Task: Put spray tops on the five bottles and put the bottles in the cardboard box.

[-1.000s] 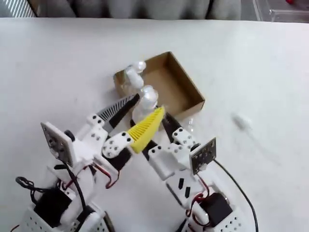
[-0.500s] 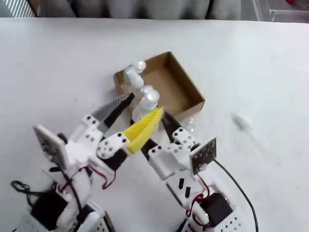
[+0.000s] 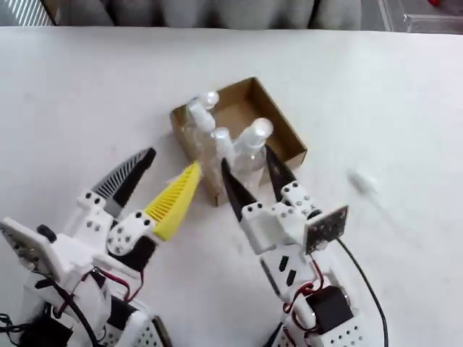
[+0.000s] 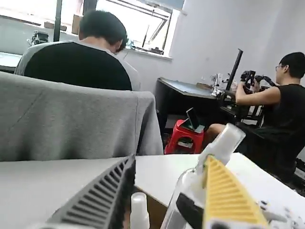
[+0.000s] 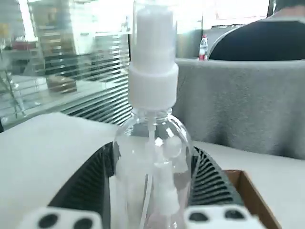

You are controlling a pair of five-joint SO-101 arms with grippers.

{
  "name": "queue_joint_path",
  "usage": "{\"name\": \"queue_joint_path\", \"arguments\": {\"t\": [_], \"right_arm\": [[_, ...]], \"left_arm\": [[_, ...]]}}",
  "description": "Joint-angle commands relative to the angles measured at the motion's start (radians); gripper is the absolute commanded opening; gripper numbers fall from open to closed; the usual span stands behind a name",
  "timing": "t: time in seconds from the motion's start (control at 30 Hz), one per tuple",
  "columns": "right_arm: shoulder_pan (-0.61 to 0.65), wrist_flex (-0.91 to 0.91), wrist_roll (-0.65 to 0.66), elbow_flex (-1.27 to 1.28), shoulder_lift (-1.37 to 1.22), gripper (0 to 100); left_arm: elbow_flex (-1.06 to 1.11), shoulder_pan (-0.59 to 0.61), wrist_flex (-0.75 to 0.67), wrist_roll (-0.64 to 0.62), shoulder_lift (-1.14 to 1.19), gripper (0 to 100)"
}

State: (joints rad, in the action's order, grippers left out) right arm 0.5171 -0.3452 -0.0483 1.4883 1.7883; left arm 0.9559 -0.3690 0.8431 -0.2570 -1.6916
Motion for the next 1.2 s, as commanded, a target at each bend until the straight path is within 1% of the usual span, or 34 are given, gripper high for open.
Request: {"name": "queue_joint_path", "arguments": {"t": [0.0, 0.07, 0.1, 0.17, 0.27, 0.43, 0.63, 0.7, 0.77, 0.87, 0.93, 1.0, 1.17], "right_arm": [[-0.027, 0.039, -0.002, -0.04, -0.004, 1.5], [-0.027, 0.038, -0.002, -0.078, -0.042, 1.5], [-0.027, 0.036, -0.002, -0.109, -0.074, 1.5], [-0.027, 0.035, -0.002, -0.176, -0.156, 1.5], [-0.027, 0.035, -0.006, -0.278, -0.286, 1.5], [-0.019, 0.042, -0.011, -0.358, -0.418, 1.5], [-0.018, 0.09, -0.011, -0.356, -0.444, 1.5], [-0.015, 0.084, -0.012, -0.358, -0.441, 1.5], [0.002, 0.074, -0.012, -0.356, -0.441, 1.5], [0.041, 0.013, -0.012, -0.362, -0.441, 1.5], [0.059, -0.007, -0.012, -0.362, -0.441, 1.5], [0.064, -0.025, -0.012, -0.362, -0.441, 1.5], [0.064, -0.084, -0.097, -0.362, -0.441, 1.5]], "left_arm": [[-0.052, 0.013, 0.068, 0.0, -0.03, 11], [-0.037, 0.013, 0.077, 0.002, -0.045, 2], [-0.015, 0.013, 0.074, 0.002, -0.054, 2], [0.048, 0.012, 0.071, 0.002, -0.076, 5], [0.153, -0.008, 0.069, 0.009, -0.122, 2], [0.242, -0.176, 0.069, 0.011, -0.139, 2], [0.31, -0.395, 0.066, 0.011, -0.139, 2], [0.362, -0.414, 0.005, 0.011, -0.139, 2], [0.442, -0.397, -0.118, 0.008, -0.139, 2], [0.568, -0.364, -0.315, 0.005, -0.139, 2], [0.628, -0.351, -0.417, 0.003, -0.139, 2], [0.658, -0.344, -0.468, 0.003, -0.139, 2], [0.684, -0.344, -0.473, 0.003, -0.137, 2]]}}
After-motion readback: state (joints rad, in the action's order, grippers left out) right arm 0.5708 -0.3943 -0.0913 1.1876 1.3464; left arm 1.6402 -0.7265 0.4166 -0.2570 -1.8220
